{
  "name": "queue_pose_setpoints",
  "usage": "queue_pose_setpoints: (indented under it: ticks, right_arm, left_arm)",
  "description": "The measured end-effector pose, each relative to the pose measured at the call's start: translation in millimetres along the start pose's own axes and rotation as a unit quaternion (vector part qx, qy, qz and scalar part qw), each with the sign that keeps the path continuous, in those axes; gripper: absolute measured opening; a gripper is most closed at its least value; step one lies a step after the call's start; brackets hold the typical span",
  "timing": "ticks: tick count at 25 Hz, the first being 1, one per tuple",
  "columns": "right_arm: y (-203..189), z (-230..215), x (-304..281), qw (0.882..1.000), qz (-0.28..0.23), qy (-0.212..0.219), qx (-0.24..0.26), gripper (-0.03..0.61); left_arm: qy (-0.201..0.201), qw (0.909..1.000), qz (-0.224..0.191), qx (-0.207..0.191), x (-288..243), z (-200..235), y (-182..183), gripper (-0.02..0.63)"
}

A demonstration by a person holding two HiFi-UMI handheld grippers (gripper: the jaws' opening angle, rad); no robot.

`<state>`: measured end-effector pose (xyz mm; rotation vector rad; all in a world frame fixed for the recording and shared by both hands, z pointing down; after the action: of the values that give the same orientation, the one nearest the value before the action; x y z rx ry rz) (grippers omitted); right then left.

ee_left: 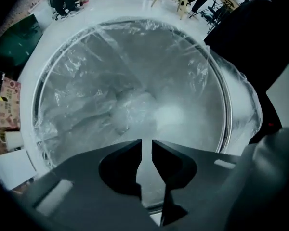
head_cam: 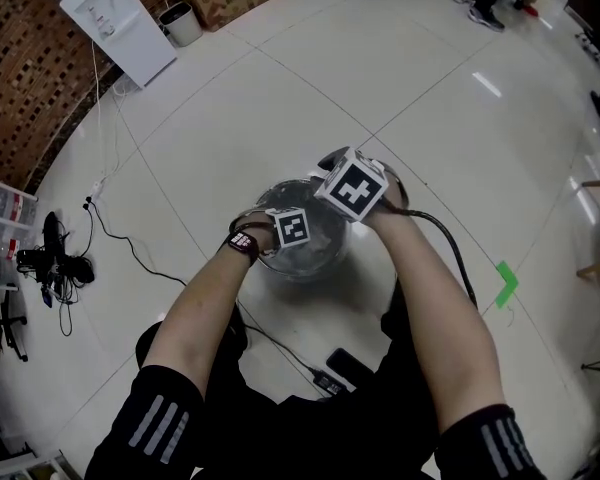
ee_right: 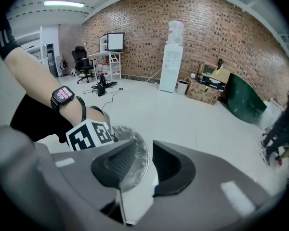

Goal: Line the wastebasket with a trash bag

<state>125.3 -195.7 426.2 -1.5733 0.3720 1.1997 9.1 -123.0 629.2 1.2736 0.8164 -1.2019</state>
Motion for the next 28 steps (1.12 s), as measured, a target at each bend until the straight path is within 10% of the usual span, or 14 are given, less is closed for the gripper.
queue_pose_setpoints:
  ticks: [13, 20, 28]
  right_arm:
    - [-1.1, -0.8, -0.9, 1.000, 0.001, -0.004, -0.007, 0.121]
    - [-4.7, -6.0, 3.8, 1.000, -0.007, -0.008, -0.005, 0.120]
    - [-5.4, -1.6, 7.6, 1.000, -0.010, -0.005, -0.007, 0.060]
  left_arm:
    - [0.067, 0.9898, 0.073, -0.103, -35.3, -9.0, 8.6, 0.078]
    - [0.092, 0.9898, -0.099, -0.044, 48.8, -3.9, 18.5, 0.086]
    - [0.132, 0.9587, -0.245, 0.062, 145.0, -3.8, -34.7, 0.078]
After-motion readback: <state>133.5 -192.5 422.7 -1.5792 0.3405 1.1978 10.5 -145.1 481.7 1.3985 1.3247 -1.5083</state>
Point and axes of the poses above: the fingertips, and each gripper's own axes: x backward along the fingers, z to its left, y out of its top, the point moved 6 cm from there along x, backward along the fingers, and after that the axes turned 8 degrees about z, right-handed, at the moved point
